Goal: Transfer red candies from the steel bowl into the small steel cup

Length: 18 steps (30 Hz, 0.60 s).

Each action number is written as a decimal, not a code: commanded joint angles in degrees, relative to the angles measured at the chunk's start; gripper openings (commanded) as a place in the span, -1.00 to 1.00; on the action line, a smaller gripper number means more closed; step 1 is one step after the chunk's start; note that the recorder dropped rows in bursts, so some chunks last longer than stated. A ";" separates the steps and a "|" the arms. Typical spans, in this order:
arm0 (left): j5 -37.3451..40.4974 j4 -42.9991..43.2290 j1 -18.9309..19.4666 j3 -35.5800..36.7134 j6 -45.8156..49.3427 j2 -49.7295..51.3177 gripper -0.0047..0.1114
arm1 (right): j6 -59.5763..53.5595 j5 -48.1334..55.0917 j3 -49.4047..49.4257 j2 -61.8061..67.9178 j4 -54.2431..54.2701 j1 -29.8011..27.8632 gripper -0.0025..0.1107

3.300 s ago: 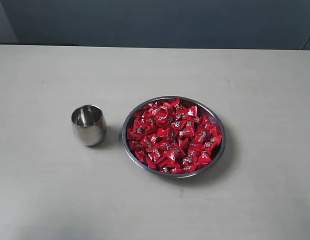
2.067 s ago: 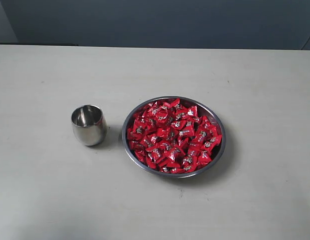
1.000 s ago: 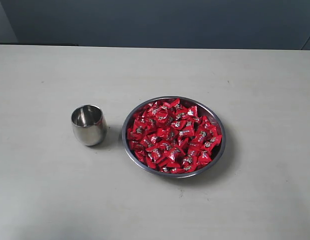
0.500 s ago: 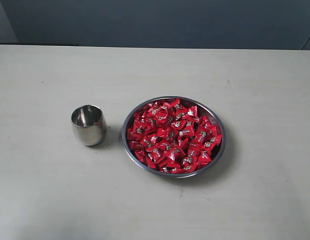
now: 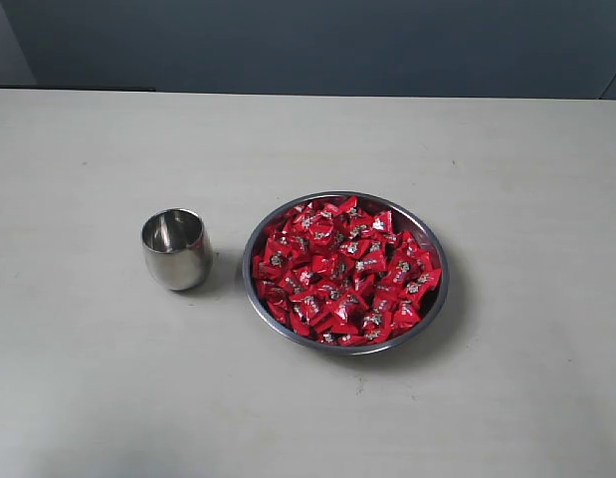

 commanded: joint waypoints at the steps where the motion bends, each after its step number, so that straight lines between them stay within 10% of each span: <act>1: -0.11 -0.16 0.03 0.22 -0.11 -0.26 -0.91 | 1.77 -3.75 -0.32 -0.28 -0.26 -0.14 -0.97; 18: -0.11 -0.16 0.03 0.22 -0.11 -0.26 -0.91 | 0.17 18.01 -14.53 10.13 5.31 -0.14 -0.97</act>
